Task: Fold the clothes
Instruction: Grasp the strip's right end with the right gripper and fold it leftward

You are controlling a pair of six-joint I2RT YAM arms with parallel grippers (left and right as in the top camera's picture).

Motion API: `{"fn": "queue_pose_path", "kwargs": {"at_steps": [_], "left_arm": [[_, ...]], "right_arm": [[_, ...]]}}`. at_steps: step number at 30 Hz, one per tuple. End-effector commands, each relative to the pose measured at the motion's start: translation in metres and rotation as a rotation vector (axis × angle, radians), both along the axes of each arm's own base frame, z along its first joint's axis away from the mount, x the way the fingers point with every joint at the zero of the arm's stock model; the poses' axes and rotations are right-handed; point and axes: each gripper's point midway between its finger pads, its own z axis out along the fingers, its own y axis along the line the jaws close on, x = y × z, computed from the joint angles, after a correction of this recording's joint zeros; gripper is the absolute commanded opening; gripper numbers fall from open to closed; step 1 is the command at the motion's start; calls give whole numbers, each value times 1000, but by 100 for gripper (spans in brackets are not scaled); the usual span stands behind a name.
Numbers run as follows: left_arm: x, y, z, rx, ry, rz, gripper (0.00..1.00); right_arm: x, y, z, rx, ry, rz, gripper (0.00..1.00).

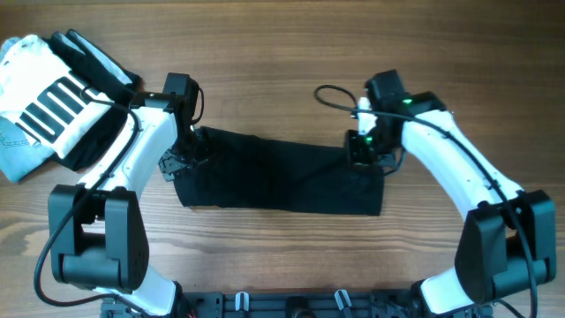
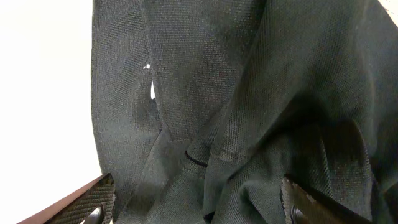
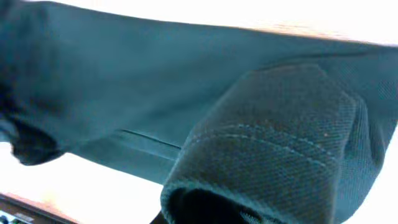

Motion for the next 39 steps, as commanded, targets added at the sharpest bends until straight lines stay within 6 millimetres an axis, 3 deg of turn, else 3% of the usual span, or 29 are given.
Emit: {"fn": "queue_pose_path", "kwargs": {"at_steps": [1, 4, 5, 6, 9, 11, 13, 18, 21, 23, 24, 27, 29, 32, 39], "left_arm": [[4, -1, 8, -14, -29, 1, 85], [4, -1, 8, -14, -29, 1, 86], [4, -1, 8, -14, -29, 1, 86], [4, -1, 8, -14, -29, 1, 86], [4, -1, 8, -13, -29, 1, 86], [4, -1, 8, -13, -28, 1, 86], [3, -1, 8, -13, -25, 1, 86], [3, -1, 8, -13, -25, 1, 86], [3, -1, 8, -13, -24, 1, 86], [3, -1, 8, -13, -24, 1, 86], [3, -1, 8, -13, -24, 1, 86], [2, 0, 8, -13, -23, 1, 86], [2, 0, 8, -12, -20, 1, 86], [1, 0, 8, -12, -18, 1, 86], [1, 0, 8, -12, -18, 1, 86]], "right_arm": [[2, 34, 7, 64, -14, -16, 21], [-2, 60, 16, 171, -43, 97, 66], [-13, 78, 26, 284, -68, 260, 80], [-21, 83, 29, 321, -97, 376, 99], [-15, 76, 23, 263, -112, 361, 99], [-5, 59, 13, 139, -111, 271, 99], [3, 42, 6, 32, -102, 154, 93], [-5, 52, -2, 20, -76, 126, 87], [-13, 47, -25, -61, -53, 66, 86], [-16, 49, -35, -65, -50, 78, 73], [-16, 46, -42, -89, -44, 75, 58], [-13, 34, -52, -161, -32, 7, 39], [-13, 32, -53, -172, -28, -7, 18], [-20, 29, -53, -187, -4, -2, 5], [-55, 65, -40, 87, 28, 429, 4]]}}
